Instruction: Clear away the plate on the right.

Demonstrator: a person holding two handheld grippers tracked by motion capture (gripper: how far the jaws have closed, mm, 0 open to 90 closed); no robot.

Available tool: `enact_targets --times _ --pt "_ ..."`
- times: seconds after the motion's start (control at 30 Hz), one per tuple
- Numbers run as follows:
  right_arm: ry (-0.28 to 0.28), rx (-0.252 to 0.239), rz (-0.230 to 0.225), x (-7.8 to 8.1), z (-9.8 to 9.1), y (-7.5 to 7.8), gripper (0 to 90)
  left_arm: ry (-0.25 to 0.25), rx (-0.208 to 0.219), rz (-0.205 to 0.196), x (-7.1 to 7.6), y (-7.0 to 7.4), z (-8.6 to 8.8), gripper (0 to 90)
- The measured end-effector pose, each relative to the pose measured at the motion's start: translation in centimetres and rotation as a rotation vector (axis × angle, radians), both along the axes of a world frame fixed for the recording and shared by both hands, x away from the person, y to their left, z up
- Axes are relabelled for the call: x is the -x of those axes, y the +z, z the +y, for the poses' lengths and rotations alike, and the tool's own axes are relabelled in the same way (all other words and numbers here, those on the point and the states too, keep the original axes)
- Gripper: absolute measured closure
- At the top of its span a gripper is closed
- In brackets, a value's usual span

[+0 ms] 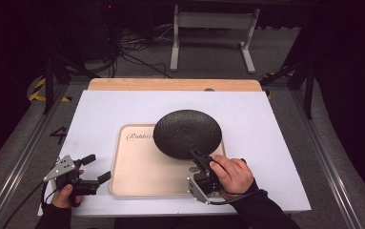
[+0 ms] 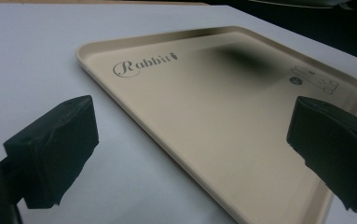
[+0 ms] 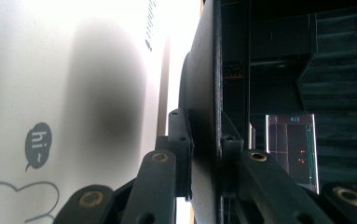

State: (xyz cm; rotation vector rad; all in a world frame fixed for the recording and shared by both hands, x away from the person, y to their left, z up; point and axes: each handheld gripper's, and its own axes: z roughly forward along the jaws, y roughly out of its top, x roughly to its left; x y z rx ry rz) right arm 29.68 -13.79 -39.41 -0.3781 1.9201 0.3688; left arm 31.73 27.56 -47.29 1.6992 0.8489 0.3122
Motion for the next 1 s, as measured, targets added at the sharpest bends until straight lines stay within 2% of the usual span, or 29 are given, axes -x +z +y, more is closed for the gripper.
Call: enact_targets --times 0.53,1.0 --pt "0.027 -0.013 0.025 -0.3 2.0 -0.4 81.9 -0.003 0.000 0.002 -0.1 0.0 0.0 2.6" --pt "0.045 0.008 0.055 -0.4 2.8 -1.8 82.0 -0.008 -0.002 0.005 -0.1 0.0 0.0 2.6"
